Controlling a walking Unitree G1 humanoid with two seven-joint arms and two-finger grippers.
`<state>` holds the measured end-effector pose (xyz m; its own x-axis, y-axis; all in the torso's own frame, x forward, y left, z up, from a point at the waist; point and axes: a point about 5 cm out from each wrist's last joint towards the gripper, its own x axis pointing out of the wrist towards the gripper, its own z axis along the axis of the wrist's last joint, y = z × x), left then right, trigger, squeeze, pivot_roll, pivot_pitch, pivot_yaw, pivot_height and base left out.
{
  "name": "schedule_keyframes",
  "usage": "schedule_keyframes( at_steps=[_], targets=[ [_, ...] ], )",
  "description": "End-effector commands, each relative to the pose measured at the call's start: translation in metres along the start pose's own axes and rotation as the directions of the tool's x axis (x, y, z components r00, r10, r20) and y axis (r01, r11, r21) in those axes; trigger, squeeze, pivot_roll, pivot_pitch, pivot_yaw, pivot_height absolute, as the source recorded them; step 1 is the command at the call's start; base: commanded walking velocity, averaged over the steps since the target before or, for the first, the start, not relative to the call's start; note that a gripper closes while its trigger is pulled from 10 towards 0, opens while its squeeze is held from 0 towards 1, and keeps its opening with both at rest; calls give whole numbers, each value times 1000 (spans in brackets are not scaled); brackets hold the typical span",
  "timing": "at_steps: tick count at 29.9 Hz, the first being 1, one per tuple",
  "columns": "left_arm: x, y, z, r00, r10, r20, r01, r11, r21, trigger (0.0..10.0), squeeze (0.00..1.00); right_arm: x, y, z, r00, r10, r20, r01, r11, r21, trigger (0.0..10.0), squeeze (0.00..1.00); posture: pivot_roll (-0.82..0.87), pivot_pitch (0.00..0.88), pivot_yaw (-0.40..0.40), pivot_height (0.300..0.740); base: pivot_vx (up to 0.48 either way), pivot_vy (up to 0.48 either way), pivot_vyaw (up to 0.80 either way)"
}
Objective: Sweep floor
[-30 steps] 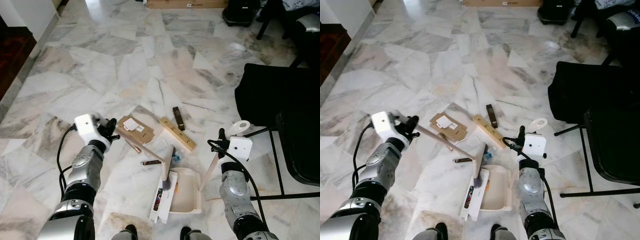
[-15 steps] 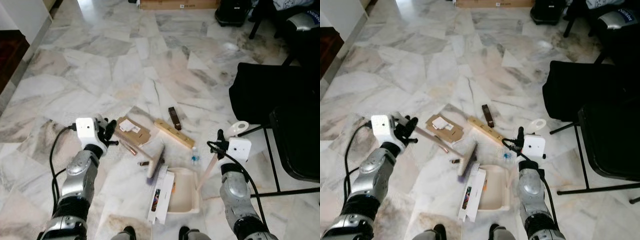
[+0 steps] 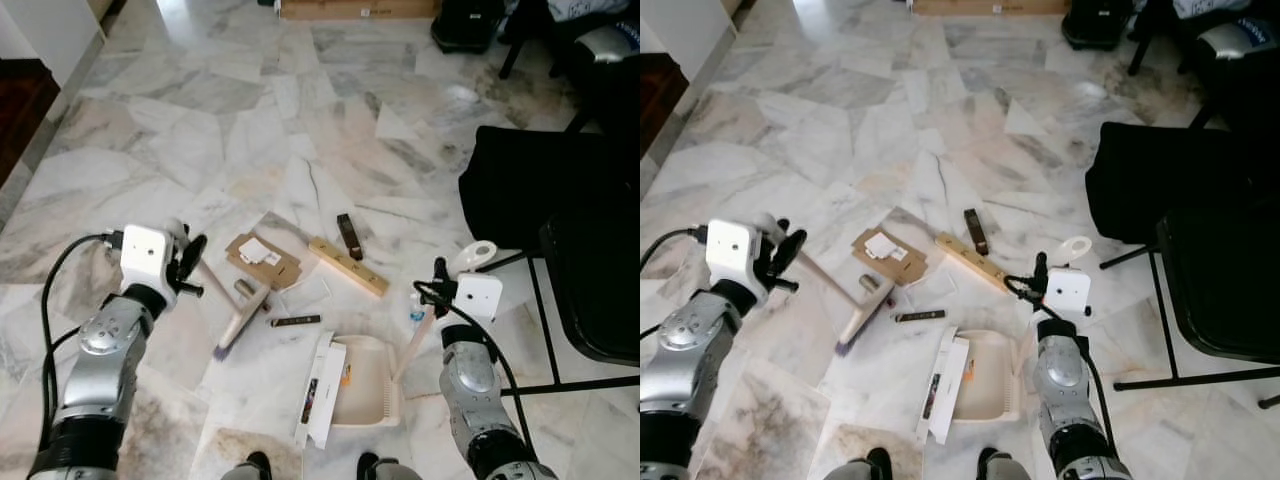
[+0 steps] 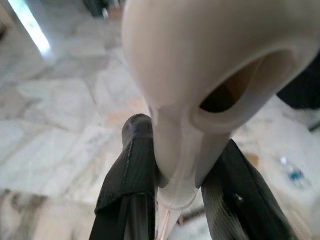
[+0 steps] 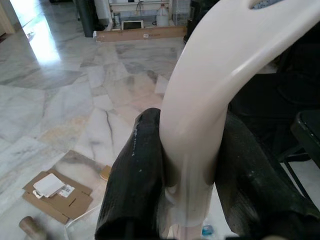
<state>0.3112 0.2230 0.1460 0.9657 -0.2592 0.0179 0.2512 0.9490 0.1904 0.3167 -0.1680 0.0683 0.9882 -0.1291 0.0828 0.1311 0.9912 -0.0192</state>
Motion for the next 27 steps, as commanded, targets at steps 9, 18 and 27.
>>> schedule_keyframes(
  at_steps=[9, 18, 27],
  targets=[
    [-11, -7, -15, 977, -143, -160, 152, 987, 50, 10000, 0, -16, -2, -26, 991, -12, -131, 14, 1000, 18, 10000, 0, 55, 236, 39, 740, 0, 0, 0],
    [2, -40, -37, 968, -171, -183, 144, 977, -155, 10000, 0, -16, -5, -25, 992, -17, -127, 19, 1000, 11, 10000, 0, 43, 228, 38, 740, 0, 0, 0],
    [17, -54, -48, 943, -233, -236, 173, 953, -248, 10000, 0, -15, -8, -25, 992, -30, -123, 31, 999, 11, 10000, 0, 30, 240, 43, 740, 0, 0, 0]
  ],
)
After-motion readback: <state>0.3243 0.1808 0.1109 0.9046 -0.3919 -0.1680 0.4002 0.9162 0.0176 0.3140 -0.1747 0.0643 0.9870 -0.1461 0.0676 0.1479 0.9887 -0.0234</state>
